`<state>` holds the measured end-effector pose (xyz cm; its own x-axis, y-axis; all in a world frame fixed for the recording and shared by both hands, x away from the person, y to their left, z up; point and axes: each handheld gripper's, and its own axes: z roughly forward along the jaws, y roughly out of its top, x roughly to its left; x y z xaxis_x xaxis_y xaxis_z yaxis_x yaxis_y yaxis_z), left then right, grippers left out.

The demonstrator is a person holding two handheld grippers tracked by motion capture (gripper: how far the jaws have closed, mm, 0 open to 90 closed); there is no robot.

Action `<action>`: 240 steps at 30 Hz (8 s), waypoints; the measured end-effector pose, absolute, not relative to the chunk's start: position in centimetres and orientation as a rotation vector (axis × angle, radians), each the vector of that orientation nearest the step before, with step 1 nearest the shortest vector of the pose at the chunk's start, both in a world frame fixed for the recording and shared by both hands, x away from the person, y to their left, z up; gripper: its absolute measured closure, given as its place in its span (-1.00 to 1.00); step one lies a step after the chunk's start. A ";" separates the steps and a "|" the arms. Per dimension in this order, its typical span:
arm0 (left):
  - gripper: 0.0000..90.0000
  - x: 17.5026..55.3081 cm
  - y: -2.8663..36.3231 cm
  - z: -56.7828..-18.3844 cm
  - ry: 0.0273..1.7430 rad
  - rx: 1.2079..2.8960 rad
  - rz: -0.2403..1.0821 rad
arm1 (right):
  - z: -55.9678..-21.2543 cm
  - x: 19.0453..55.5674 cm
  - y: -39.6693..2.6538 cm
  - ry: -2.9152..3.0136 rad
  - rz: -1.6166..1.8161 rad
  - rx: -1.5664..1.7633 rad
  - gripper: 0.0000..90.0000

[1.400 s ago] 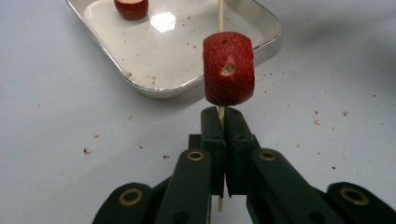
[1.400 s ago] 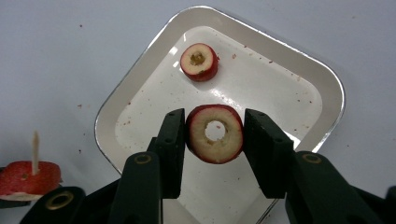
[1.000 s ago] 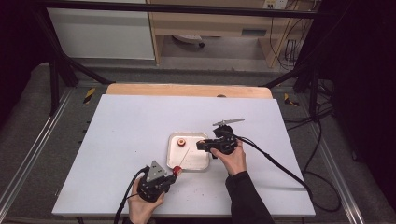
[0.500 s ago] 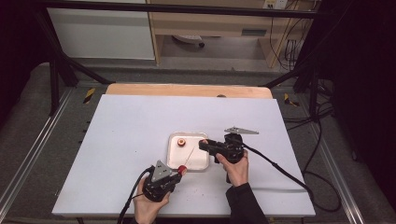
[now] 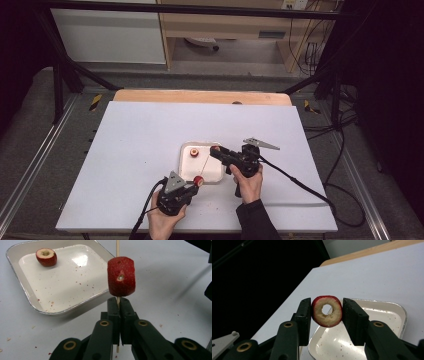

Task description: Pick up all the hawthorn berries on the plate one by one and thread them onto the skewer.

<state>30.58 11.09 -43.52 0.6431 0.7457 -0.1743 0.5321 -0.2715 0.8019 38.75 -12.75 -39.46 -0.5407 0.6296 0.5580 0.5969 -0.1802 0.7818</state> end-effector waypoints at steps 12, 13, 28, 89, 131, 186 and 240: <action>0.96 30.4 10.1 -43.7 1.018 1.908 0.270 | -39.1 38.8 -12.7 1.868 1.980 1.503 0.35; 0.96 30.5 10.1 -43.7 1.019 1.905 0.265 | -39.1 38.8 -12.7 1.861 1.995 1.504 0.35; 0.96 30.5 9.5 -43.7 1.047 1.846 0.239 | -39.5 38.5 -12.2 1.832 2.032 1.512 0.35; 0.96 31.7 10.4 -43.3 1.083 1.792 0.260 | -41.4 36.8 -11.1 2.022 1.951 1.417 0.12; 0.96 30.5 18.1 -43.7 1.039 1.978 0.365 | -39.2 44.2 -8.5 2.597 1.020 1.049 -0.83; 0.96 30.6 18.8 -44.3 1.035 2.001 0.342 | -41.6 50.3 -1.0 2.826 0.684 0.970 0.14; 0.96 30.4 14.6 -43.7 0.965 2.040 0.357 | -38.3 42.7 -10.8 2.523 1.197 1.198 0.37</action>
<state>30.38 14.61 -43.69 0.6645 0.7420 -0.0887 0.5059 -0.3593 0.7842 42.70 -10.77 -38.28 -0.6848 0.6934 0.2243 0.6124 0.3807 0.6929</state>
